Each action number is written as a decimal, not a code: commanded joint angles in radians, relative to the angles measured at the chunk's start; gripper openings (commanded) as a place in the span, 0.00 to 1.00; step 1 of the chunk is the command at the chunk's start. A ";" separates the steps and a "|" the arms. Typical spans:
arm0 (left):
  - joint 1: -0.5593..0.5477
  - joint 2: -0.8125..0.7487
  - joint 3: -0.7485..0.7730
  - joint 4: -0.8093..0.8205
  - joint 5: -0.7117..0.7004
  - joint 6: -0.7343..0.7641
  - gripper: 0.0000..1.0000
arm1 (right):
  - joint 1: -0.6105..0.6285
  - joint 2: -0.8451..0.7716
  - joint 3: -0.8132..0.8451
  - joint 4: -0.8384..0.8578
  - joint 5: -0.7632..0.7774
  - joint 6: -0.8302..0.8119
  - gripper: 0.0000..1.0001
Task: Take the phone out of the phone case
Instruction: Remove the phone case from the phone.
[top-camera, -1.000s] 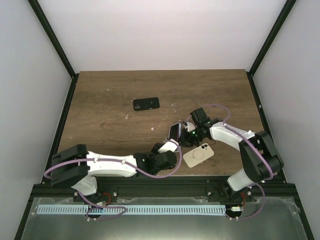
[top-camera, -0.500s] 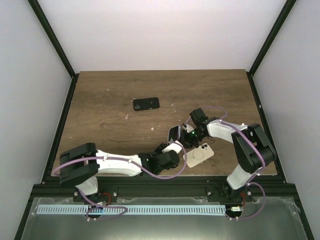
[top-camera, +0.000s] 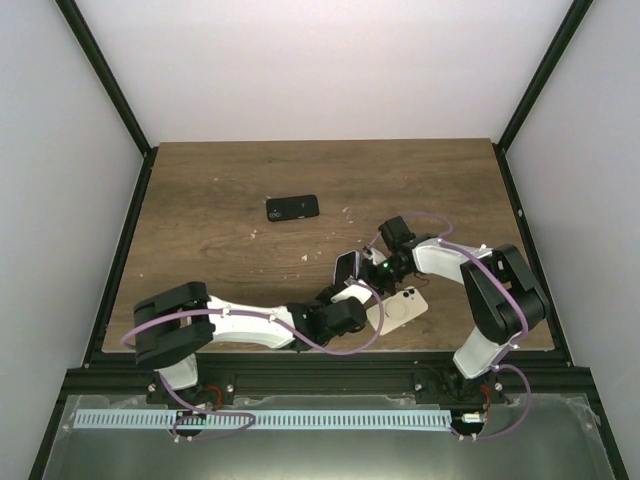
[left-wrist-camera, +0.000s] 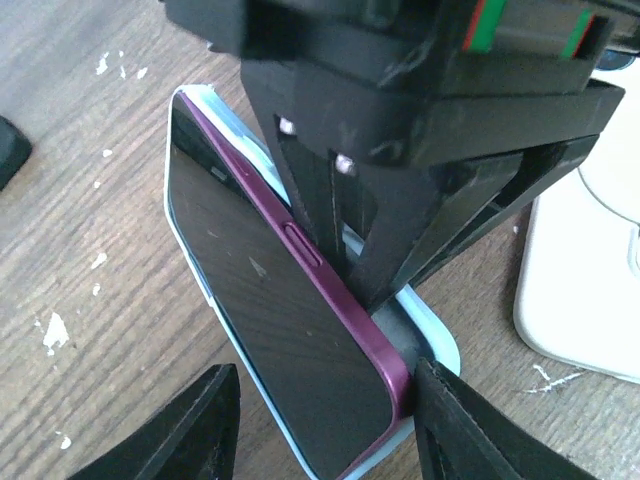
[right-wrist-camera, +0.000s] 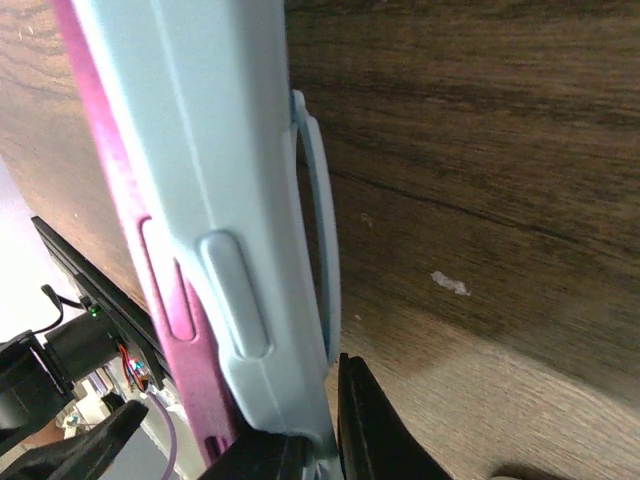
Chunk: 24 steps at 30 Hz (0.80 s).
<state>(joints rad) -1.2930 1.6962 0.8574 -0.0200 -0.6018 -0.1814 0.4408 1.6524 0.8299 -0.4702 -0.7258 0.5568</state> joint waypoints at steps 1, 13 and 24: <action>0.007 0.056 0.070 -0.102 -0.165 -0.002 0.47 | 0.008 0.011 0.026 0.021 -0.026 -0.014 0.01; -0.002 0.076 0.073 -0.103 -0.338 0.029 0.36 | 0.008 -0.001 0.022 0.021 -0.039 -0.024 0.01; 0.043 0.094 0.013 -0.100 -0.378 0.034 0.36 | 0.008 -0.002 0.026 0.024 -0.054 -0.034 0.01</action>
<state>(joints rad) -1.3037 1.7702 0.9123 -0.0803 -0.8692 -0.1665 0.4431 1.6596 0.8379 -0.3676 -0.7486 0.5510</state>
